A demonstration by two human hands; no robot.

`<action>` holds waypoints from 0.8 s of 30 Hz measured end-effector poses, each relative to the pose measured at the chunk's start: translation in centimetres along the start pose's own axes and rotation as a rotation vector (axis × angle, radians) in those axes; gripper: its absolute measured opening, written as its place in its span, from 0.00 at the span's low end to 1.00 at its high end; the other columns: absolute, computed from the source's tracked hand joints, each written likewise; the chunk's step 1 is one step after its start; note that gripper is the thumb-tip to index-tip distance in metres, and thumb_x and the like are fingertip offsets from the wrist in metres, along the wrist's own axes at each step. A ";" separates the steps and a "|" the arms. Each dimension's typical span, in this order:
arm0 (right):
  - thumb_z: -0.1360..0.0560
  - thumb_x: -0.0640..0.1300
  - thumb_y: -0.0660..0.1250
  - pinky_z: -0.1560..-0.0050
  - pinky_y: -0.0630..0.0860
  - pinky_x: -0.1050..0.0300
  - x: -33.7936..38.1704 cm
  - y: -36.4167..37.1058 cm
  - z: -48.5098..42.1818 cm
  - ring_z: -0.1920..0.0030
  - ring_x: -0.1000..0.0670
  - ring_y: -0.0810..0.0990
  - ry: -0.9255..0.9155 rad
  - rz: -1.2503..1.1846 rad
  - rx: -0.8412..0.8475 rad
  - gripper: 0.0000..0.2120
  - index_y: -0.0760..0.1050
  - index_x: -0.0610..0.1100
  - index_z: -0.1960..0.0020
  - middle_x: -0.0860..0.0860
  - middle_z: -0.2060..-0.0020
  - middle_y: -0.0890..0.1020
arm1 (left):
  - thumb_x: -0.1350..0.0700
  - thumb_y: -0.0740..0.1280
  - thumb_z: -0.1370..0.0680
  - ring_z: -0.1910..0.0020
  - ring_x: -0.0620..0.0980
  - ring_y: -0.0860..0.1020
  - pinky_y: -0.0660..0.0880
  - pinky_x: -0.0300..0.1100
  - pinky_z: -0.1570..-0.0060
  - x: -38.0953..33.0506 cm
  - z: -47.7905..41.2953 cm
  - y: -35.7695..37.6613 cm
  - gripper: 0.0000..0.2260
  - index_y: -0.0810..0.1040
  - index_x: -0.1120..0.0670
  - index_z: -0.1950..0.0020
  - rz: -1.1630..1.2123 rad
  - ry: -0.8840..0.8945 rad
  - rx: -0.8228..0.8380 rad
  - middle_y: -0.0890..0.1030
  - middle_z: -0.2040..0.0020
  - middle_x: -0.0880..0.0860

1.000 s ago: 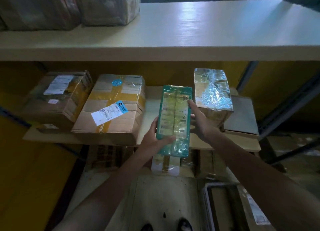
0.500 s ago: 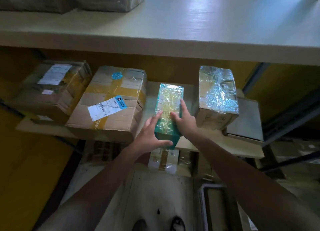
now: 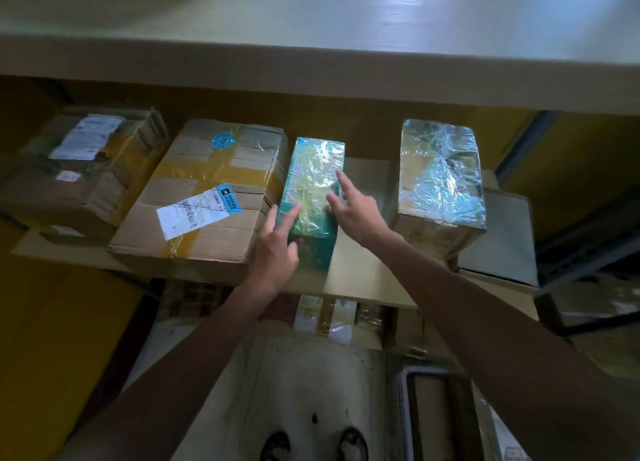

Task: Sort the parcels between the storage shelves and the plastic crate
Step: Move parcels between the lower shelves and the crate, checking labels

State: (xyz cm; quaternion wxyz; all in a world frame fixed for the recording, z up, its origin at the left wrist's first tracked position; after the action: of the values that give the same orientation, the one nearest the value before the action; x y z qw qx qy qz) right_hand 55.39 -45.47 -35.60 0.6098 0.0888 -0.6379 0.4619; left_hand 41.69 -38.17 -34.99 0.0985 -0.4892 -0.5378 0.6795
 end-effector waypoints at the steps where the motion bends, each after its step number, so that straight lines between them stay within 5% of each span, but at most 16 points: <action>1: 0.20 0.46 0.59 0.53 0.74 0.61 0.6 -1.5 0.3 0.51 0.51 0.77 -0.096 0.076 -0.063 0.26 0.55 0.49 0.24 0.43 0.38 0.77 | 0.62 0.65 0.26 0.28 0.58 0.60 0.63 0.50 0.32 -1.1 0.2 -0.5 0.29 0.62 0.48 0.27 -0.113 0.026 -0.053 0.56 0.25 0.57; 5: 0.26 0.48 0.68 0.41 0.72 0.54 0.7 -10.0 1.5 0.39 0.45 0.74 -0.315 0.399 -0.388 0.26 0.68 0.45 0.29 0.44 0.37 0.76 | 0.59 0.69 0.29 0.27 0.57 0.57 0.58 0.48 0.32 -7.6 1.5 -0.2 0.29 0.65 0.50 0.29 -0.107 0.349 -0.104 0.58 0.25 0.57; 9: 0.37 0.61 0.74 0.30 0.61 0.43 -5.3 -15.5 2.5 0.28 0.42 0.59 -0.032 0.606 -0.414 0.41 0.64 0.53 0.27 0.40 0.26 0.59 | 0.58 0.68 0.28 0.30 0.55 0.64 0.64 0.45 0.35 -10.8 1.7 3.2 0.28 0.65 0.49 0.30 0.173 0.351 0.090 0.63 0.27 0.55; 11: 0.39 0.57 0.77 0.28 0.58 0.54 -9.0 -15.7 3.4 0.27 0.47 0.57 0.097 0.405 -0.283 0.46 0.61 0.52 0.26 0.40 0.24 0.49 | 0.55 0.68 0.28 0.29 0.55 0.62 0.62 0.45 0.35 -10.3 1.0 5.7 0.31 0.60 0.45 0.28 0.294 0.196 0.222 0.60 0.26 0.56; 13: 0.38 0.45 0.79 0.40 0.63 0.74 -10.9 -15.3 4.1 0.31 0.51 0.59 0.055 0.249 -0.239 0.43 0.64 0.46 0.27 0.42 0.24 0.45 | 0.52 0.69 0.27 0.27 0.53 0.58 0.60 0.48 0.34 -9.4 0.4 8.3 0.36 0.53 0.44 0.26 0.300 0.082 0.331 0.55 0.24 0.54; 16: 0.37 0.37 0.78 0.38 0.70 0.67 -11.8 -14.9 5.0 0.29 0.47 0.60 -0.052 0.231 -0.267 0.38 0.67 0.42 0.29 0.42 0.25 0.50 | 0.50 0.70 0.28 0.27 0.52 0.58 0.59 0.42 0.36 -9.3 0.4 11.2 0.42 0.43 0.44 0.25 0.207 0.106 0.368 0.53 0.24 0.51; 19: 0.36 0.39 0.78 0.47 0.60 0.85 -11.4 -15.2 5.7 0.31 0.52 0.58 -0.078 0.200 -0.261 0.36 0.68 0.42 0.30 0.43 0.26 0.54 | 0.53 0.72 0.30 0.31 0.52 0.65 0.62 0.39 0.45 -9.1 1.0 12.4 0.48 0.36 0.38 0.28 0.221 0.101 0.340 0.56 0.24 0.52; 22: 0.37 0.44 0.78 0.37 0.64 0.69 -9.4 -17.0 6.1 0.34 0.52 0.64 -0.090 0.178 -0.254 0.34 0.72 0.43 0.33 0.45 0.30 0.62 | 0.53 0.75 0.34 0.33 0.52 0.66 0.63 0.42 0.46 -8.8 1.4 11.6 0.52 0.36 0.32 0.30 0.313 0.102 0.284 0.62 0.26 0.51; 24: 0.37 0.45 0.78 0.43 0.75 0.64 -7.8 -18.8 6.4 0.42 0.56 0.73 -0.076 0.028 -0.287 0.32 0.74 0.43 0.35 0.48 0.34 0.69 | 0.54 0.76 0.35 0.32 0.53 0.65 0.64 0.45 0.45 -8.7 1.3 10.4 0.53 0.37 0.30 0.31 0.284 0.141 0.215 0.63 0.28 0.50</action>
State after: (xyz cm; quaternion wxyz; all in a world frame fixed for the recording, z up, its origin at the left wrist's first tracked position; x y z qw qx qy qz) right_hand 65.50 -63.90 -32.21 0.5850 0.0092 -0.7214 0.3705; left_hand 49.14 -48.94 -38.76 0.0907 -0.5934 -0.3792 0.7042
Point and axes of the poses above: each hand's wrist, its own z-axis away from the middle knuckle, its own y-axis out of the palm, x = y × z, the point moved 6 cm from there along -z, towards the middle knuckle
